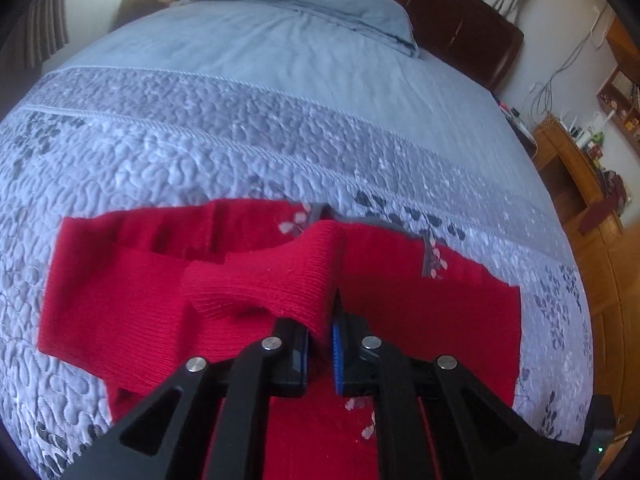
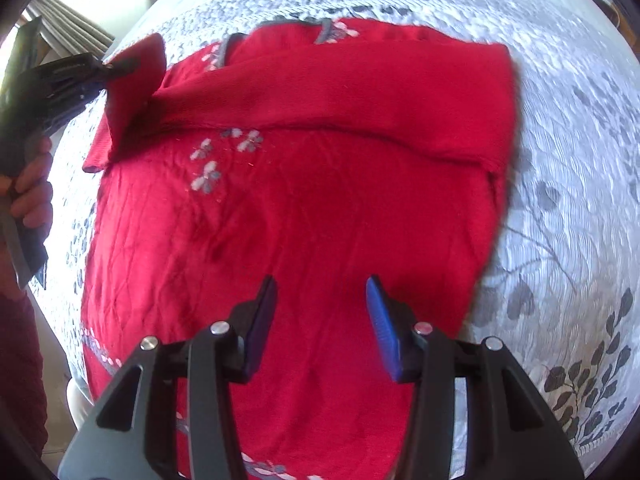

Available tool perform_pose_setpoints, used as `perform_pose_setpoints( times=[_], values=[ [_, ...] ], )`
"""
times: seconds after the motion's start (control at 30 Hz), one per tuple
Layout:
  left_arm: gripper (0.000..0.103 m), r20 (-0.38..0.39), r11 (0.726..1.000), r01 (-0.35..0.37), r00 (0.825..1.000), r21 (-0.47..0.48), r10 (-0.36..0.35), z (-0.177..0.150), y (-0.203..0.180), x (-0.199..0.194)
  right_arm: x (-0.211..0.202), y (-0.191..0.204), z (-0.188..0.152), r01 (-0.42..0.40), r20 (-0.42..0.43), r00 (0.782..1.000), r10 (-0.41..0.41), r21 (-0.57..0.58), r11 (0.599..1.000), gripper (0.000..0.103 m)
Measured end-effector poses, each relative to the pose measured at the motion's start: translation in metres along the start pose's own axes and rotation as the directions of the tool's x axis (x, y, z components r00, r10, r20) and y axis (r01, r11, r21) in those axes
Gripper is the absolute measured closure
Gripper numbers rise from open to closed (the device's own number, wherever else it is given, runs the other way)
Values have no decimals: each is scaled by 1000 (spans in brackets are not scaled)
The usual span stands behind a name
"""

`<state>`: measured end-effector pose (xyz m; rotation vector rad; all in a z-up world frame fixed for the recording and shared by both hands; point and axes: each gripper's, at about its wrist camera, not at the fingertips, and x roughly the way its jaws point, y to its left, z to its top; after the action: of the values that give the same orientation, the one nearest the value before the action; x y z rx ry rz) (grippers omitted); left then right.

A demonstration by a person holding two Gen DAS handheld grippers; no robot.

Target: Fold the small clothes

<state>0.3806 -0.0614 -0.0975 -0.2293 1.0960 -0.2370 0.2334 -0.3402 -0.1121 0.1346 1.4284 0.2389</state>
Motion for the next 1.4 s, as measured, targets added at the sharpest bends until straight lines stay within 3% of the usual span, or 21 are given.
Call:
perform_pose_setpoints(
  times=[0.13, 0.2, 0.3, 0.37, 0.4, 0.47, 0.5, 0.67, 0.87, 0.93, 1.03, 1.1, 1.17, 1.2, 1.27, 1.4],
  values=[
    [59, -145, 993, 94, 986, 67, -83, -21, -13, 17, 5, -10, -4, 1, -15, 1000, -1, 18, 1000, 54],
    [58, -152, 987, 130, 982, 98, -114, -32, -11, 5, 7, -11, -4, -4, -18, 1000, 4, 25, 1000, 54],
    [45, -107, 981, 162, 983, 105, -151, -40, 10, -28, 10, -8, 0, -10, -23, 1000, 11, 22, 1000, 52],
    [43, -82, 994, 59, 995, 95, -51, -39, 31, -44, 10, -1, 7, -13, -23, 1000, 13, 10, 1000, 52],
    [43, -81, 994, -52, 995, 93, 59, -40, 45, -49, 10, 4, 12, -18, -23, 1000, 18, 6, 1000, 52],
    [43, -53, 970, -234, 970, 73, 238, -40, 73, -56, 11, 13, 23, -27, -23, 999, 27, 3, 1000, 52],
    [43, -47, 961, -269, 961, 54, 272, -40, 83, -58, 12, 21, 32, -30, -20, 999, 30, -3, 1000, 52],
    [40, -102, 954, -284, 956, -91, 275, -36, 137, -58, 18, 72, 79, -18, -7, 1000, 17, -65, 998, 52],
    [37, -86, 946, -303, 952, -113, 294, -59, 167, -49, 35, 139, 138, 6, 8, 1000, -5, -144, 990, 50],
    [37, -141, 941, -311, 946, -131, 293, -60, 176, -37, 49, 158, 158, 47, 13, 999, -46, -152, 987, 46],
    [36, -134, 953, -252, 964, -171, 231, -55, 181, -36, 69, 169, 179, 64, 6, 998, -63, -135, 989, 46],
    [30, -115, 954, -258, 963, -155, 242, -52, 179, -37, 89, 171, 192, 111, -20, 993, -114, -128, 986, 46],
    [29, -115, 951, -262, 962, -161, 246, -51, 181, -35, 105, 168, 197, 116, -53, 991, -123, -121, 986, 67],
    [29, -121, 952, -252, 965, -171, 234, -52, 182, -34, 109, 166, 198, 92, -67, 993, -100, -115, 989, 92],
    [29, -128, 951, -243, 967, -192, 221, -53, 186, -31, 104, 158, 197, 32, -51, 998, -38, -100, 994, 93],
    [29, -120, 951, -248, 966, -186, 228, -54, 184, -33, 71, 139, 181, -9, 25, 1000, 12, -121, 993, 94]
  ],
)
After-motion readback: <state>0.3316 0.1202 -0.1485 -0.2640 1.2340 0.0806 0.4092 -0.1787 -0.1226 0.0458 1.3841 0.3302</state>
